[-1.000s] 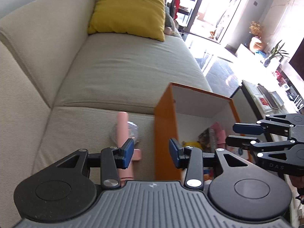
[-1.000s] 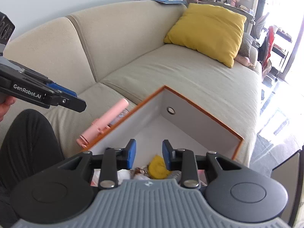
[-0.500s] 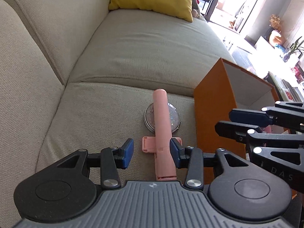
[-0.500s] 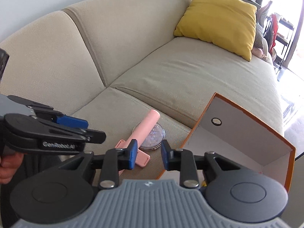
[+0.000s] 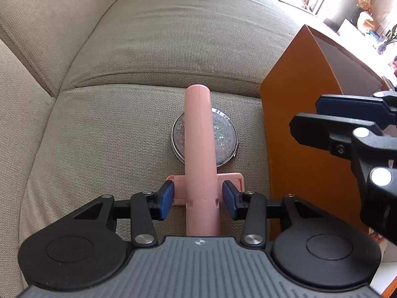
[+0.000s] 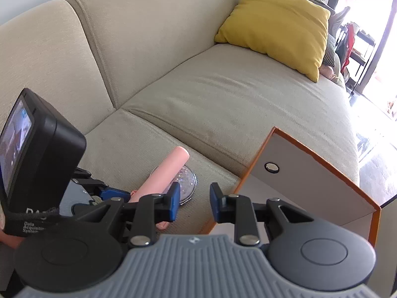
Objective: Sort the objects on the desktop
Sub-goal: 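Move the left gripper to the pink selfie stick and grasp its handle, then reach the right gripper down to the round glittery compact mirror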
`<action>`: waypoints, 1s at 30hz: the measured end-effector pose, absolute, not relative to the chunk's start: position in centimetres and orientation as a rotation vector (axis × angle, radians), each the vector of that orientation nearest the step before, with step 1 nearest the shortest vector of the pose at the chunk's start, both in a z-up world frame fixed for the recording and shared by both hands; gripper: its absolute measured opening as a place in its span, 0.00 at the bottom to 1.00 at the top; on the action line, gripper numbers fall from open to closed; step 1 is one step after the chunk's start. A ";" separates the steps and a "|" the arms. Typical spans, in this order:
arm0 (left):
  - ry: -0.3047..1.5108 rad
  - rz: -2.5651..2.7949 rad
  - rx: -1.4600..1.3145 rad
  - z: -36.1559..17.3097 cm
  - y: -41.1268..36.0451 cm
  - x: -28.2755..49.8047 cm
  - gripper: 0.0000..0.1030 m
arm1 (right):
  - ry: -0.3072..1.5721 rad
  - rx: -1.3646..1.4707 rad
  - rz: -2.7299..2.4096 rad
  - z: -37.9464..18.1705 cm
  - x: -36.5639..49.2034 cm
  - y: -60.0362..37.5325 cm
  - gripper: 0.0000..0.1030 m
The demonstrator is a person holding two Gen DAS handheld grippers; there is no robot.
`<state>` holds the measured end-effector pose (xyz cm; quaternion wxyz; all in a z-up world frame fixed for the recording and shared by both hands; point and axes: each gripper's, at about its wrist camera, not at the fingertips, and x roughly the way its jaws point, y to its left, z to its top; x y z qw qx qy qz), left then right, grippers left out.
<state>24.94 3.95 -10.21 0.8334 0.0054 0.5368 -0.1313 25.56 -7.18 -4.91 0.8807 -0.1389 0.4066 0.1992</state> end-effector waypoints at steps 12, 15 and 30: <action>1.142 -0.253 -0.067 -9.4 6.8 24.3 0.29 | 0.849 -0.300 0.436 -4.7 25.5 -6.4 0.27; 1.144 -0.207 -0.067 -9.0 8.7 24.2 0.29 | 0.850 -0.311 0.449 -4.9 25.4 -5.7 0.27; 1.162 -0.068 -0.191 -9.7 15.2 25.3 0.29 | 0.994 -0.632 0.618 -8.6 29.2 -0.9 0.29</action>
